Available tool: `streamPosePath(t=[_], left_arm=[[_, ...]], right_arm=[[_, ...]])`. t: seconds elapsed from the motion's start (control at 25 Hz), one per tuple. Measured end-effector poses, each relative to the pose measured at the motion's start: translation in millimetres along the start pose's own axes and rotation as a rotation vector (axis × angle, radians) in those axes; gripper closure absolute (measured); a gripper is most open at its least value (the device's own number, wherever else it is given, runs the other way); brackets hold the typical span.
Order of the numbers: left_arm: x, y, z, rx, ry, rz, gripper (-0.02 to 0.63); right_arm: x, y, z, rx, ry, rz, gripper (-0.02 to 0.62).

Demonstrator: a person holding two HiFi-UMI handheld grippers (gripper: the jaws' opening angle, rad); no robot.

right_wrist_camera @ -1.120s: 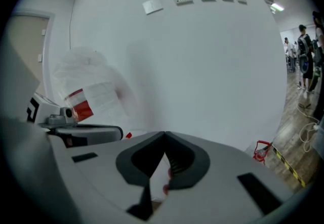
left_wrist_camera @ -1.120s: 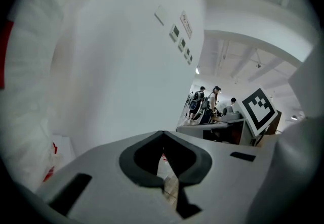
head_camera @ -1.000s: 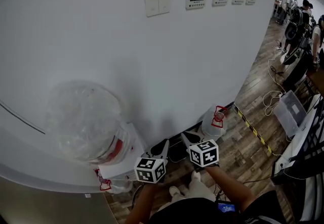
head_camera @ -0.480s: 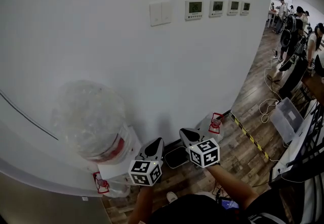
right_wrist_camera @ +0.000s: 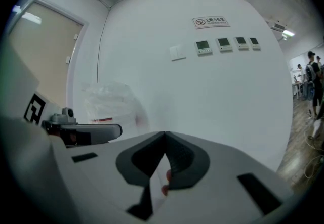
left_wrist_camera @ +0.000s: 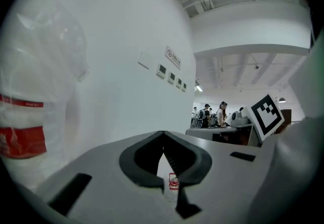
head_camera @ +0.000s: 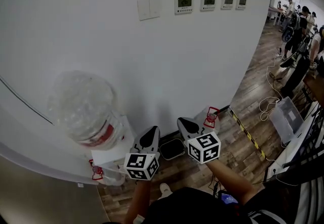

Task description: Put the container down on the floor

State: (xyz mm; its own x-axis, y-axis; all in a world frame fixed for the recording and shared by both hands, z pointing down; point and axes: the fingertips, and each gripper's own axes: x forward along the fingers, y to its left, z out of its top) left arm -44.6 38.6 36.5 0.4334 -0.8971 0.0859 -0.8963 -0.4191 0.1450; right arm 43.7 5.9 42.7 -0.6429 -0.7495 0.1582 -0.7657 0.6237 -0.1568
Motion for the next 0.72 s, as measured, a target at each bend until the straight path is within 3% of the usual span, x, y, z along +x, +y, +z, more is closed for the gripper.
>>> streamPosePath(t=[0.72], left_arm=[[-51.7, -75.8, 1.4, 0.06, -0.056, 0.063, 0.591]], right_arm=[[-87.3, 8.2, 0.0, 0.028, -0.069, 0.068, 0.566]])
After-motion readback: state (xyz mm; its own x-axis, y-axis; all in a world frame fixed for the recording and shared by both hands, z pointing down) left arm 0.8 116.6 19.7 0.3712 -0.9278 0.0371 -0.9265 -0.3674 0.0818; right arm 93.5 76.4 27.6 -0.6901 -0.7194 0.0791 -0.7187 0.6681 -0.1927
